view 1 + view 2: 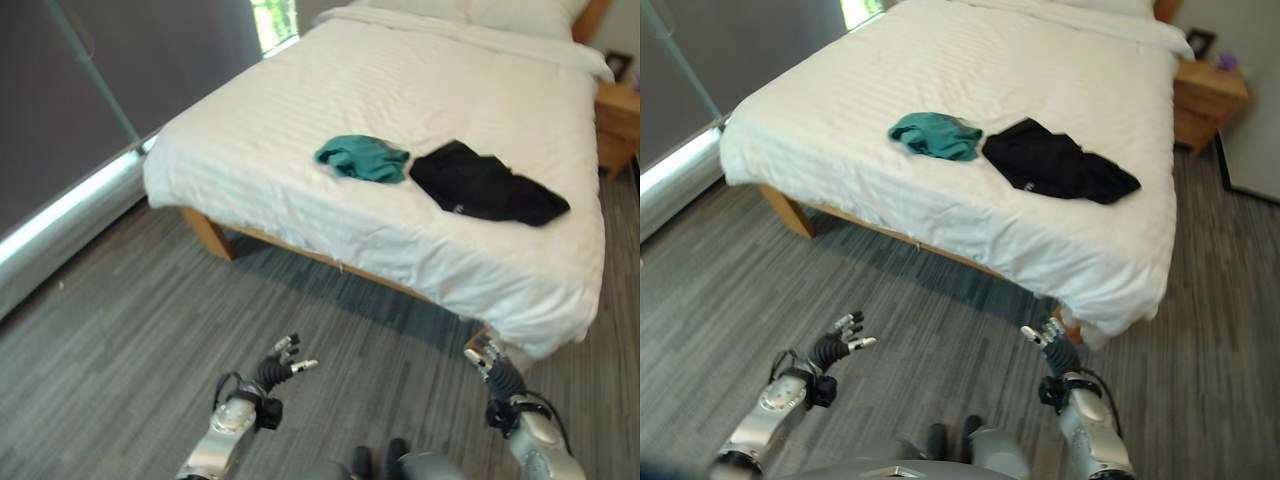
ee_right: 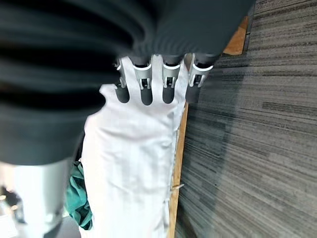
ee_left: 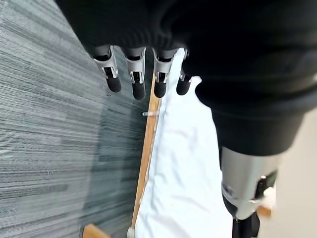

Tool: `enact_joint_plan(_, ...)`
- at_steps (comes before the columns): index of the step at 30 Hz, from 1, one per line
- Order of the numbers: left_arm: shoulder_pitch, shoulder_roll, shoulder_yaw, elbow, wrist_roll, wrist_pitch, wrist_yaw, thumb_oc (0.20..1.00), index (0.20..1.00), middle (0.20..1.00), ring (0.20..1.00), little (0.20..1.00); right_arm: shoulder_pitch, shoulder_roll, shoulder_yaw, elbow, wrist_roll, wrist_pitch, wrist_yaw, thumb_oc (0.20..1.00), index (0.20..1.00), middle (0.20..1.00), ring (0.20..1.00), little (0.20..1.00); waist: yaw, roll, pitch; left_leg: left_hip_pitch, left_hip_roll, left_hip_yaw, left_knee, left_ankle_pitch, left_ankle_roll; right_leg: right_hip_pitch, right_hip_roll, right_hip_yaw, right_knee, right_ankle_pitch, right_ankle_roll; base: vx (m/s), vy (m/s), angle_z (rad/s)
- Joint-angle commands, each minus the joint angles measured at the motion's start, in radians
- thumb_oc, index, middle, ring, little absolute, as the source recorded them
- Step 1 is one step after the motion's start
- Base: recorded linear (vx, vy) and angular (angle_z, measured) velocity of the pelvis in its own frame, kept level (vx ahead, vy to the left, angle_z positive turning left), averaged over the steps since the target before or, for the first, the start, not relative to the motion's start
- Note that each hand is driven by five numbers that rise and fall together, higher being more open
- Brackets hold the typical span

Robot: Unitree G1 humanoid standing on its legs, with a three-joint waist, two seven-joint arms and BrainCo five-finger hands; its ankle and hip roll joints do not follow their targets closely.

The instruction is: Pick up bed clothes into laundry basket.

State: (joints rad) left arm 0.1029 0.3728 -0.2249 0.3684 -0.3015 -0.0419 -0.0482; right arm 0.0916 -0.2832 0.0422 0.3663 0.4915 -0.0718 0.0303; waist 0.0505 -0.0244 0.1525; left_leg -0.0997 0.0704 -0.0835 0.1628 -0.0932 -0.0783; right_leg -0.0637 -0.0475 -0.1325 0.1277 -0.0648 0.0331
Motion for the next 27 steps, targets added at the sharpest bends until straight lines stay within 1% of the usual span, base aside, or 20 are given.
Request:
enact_joint_plan(1, -0.024, 0.012, 0.020, -0.060, -0.007, -0.045, 0.005, 1.000, 1.000, 1.000, 1.000, 1.000, 0.005, -0.046, -0.020, -0.045, 0.025, -0.045, -0.009, 1.000, 1.000, 1.000, 1.000, 1.000, -0.019, -0.020, -0.030, 0.126, -0.074, 0.015, -0.181, 0.096, 0.081, 0.103, -0.025, 0.020, -0.147, 0.073, 0.063, 0.06, -0.068, 0.18)
enact_joint_plan(3, -0.024, 0.012, 0.012, -0.054, 0.014, -0.042, 0.003, 1.000, 1.000, 1.000, 1.000, 1.000, 0.018, -0.046, -0.024, -0.034, 0.026, -0.039, -0.011, 1.000, 1.000, 1.000, 1.000, 1.000, -0.021, -0.023, -0.035, 0.139, -0.073, 0.013, -0.197, 0.097, 0.079, 0.128, -0.019, 0.015, -0.186, 0.079, 0.064, 0.06, -0.044, 0.18)
enact_joint_plan(4, -0.014, 0.006, 0.014, -0.057, 0.010, -0.038, 0.003, 1.000, 1.000, 1.000, 1.000, 1.000, 0.033, -0.034, -0.032, -0.030, 0.050, -0.035, -0.011, 1.000, 1.000, 1.000, 1.000, 1.000, -0.023, -0.024, -0.039, 0.146, -0.073, 0.008, -0.204, 0.099, 0.077, 0.141, -0.016, 0.010, -0.203, 0.081, 0.065, 0.05, -0.032, 0.04)
enact_joint_plan(10, -0.003, 0.005, 0.016, -0.047, 0.013, -0.034, 0.008, 1.000, 1.000, 1.000, 1.000, 1.000, 0.052, -0.021, -0.012, -0.031, 0.058, -0.023, -0.003, 1.000, 1.000, 1.000, 1.000, 1.000, -0.027, -0.023, -0.039, 0.156, -0.073, 0.007, -0.219, 0.103, 0.077, 0.145, -0.016, 0.016, -0.201, 0.086, 0.065, 0.00, -0.012, 0.01)
enact_joint_plan(13, 0.001, 0.007, 0.018, -0.050, 0.018, -0.035, 0.006, 1.000, 1.000, 1.000, 1.000, 1.000, 0.056, -0.026, -0.004, -0.039, 0.038, -0.018, 0.005, 1.000, 1.000, 1.000, 1.000, 1.000, -0.027, -0.022, -0.039, 0.162, -0.073, 0.010, -0.228, 0.104, 0.078, 0.141, -0.015, 0.018, -0.206, 0.091, 0.068, -0.03, 0.010, -0.07)
enact_joint_plan(16, -0.001, 0.003, 0.026, -0.052, 0.006, -0.041, 0.017, 1.000, 1.000, 1.000, 1.000, 1.000, 0.058, -0.012, -0.012, -0.037, 0.072, -0.033, 0.003, 1.000, 1.000, 1.000, 1.000, 1.000, -0.030, -0.022, -0.039, 0.163, -0.073, 0.011, -0.235, 0.108, 0.078, 0.133, -0.013, 0.032, -0.210, 0.101, 0.073, -0.06, 0.036, -0.06)
enact_joint_plan(17, -0.011, -0.041, 0.159, 0.012, -0.048, -0.049, 0.092, 1.000, 1.000, 1.000, 1.000, 1.000, 0.069, -0.021, -0.120, 0.002, 0.132, -0.056, -0.033, 1.000, 1.000, 1.000, 1.000, 1.000, -0.029, -0.020, -0.019, 0.073, -0.018, 0.105, -0.168, 0.125, 0.035, 0.111, -0.055, -0.134, -0.095, -0.006, 0.064, -0.10, 0.072, 0.04)
enact_joint_plan(18, -0.015, -0.037, 0.162, 0.003, -0.047, -0.051, 0.095, 1.000, 1.000, 1.000, 1.000, 1.000, 0.066, -0.016, -0.122, -0.007, 0.139, -0.058, -0.038, 1.000, 1.000, 1.000, 1.000, 1.000, -0.034, -0.022, -0.022, 0.078, -0.022, 0.102, -0.175, 0.124, 0.035, 0.110, -0.059, -0.136, -0.102, 0.002, 0.064, -0.08, 0.070, 0.10)
enact_joint_plan(20, -0.005, -0.034, 0.176, -0.016, -0.050, -0.053, 0.097, 1.000, 1.000, 1.000, 1.000, 1.000, 0.063, -0.001, -0.126, -0.005, 0.160, -0.059, -0.025, 1.000, 1.000, 1.000, 1.000, 1.000, -0.031, -0.023, -0.029, 0.081, -0.025, 0.092, -0.164, 0.111, 0.039, 0.120, -0.066, -0.134, -0.119, 0.014, 0.069, -0.01, 0.043, 0.11)
enact_joint_plan(22, -0.002, -0.032, 0.180, -0.018, -0.052, -0.053, 0.097, 1.000, 1.000, 1.000, 1.000, 1.000, 0.055, -0.009, -0.116, 0.001, 0.146, -0.059, -0.026, 1.000, 1.000, 1.000, 1.000, 1.000, -0.027, -0.024, -0.027, 0.075, -0.029, 0.086, -0.151, 0.107, 0.041, 0.125, -0.069, -0.131, -0.125, 0.023, 0.071, -0.01, 0.065, 0.04)
enact_joint_plan(23, -0.003, -0.028, 0.188, -0.012, -0.052, -0.053, 0.100, 1.000, 1.000, 1.000, 1.000, 1.000, 0.031, -0.021, -0.107, -0.001, 0.123, -0.052, -0.035, 1.000, 1.000, 1.000, 1.000, 1.000, -0.019, -0.024, -0.025, 0.080, -0.034, 0.083, -0.156, 0.100, 0.047, 0.132, -0.078, -0.130, -0.134, 0.032, 0.078, -0.02, 0.133, 0.01)
enact_joint_plan(25, 0.007, -0.026, 0.201, 0.004, -0.041, -0.050, 0.107, 1.000, 1.000, 1.000, 1.000, 1.000, 0.003, -0.005, -0.114, -0.029, 0.141, -0.059, -0.054, 1.000, 1.000, 1.000, 1.000, 1.000, -0.016, -0.019, -0.021, 0.088, -0.046, 0.084, -0.161, 0.094, 0.056, 0.136, -0.094, -0.124, -0.131, 0.042, 0.091, 0.01, 0.168, 0.00)
enact_joint_plan(26, 0.015, -0.023, 0.209, 0.008, -0.039, -0.050, 0.110, 1.000, 1.000, 1.000, 1.000, 1.000, -0.002, 0.004, -0.117, -0.043, 0.148, -0.063, -0.051, 1.000, 1.000, 1.000, 1.000, 1.000, -0.015, -0.015, -0.022, 0.089, -0.051, 0.085, -0.161, 0.091, 0.061, 0.133, -0.104, -0.119, -0.124, 0.044, 0.097, 0.05, 0.269, -0.01)
enact_joint_plan(27, 0.015, -0.014, 0.220, 0.015, -0.039, -0.052, 0.116, 1.000, 1.000, 1.000, 1.000, 1.000, -0.005, 0.004, -0.107, -0.067, 0.133, -0.065, -0.047, 1.000, 1.000, 1.000, 1.000, 1.000, -0.015, -0.002, -0.019, 0.090, -0.066, 0.080, -0.156, 0.080, 0.080, 0.107, -0.132, -0.099, -0.050, 0.034, 0.103, 0.06, 0.374, -0.03)
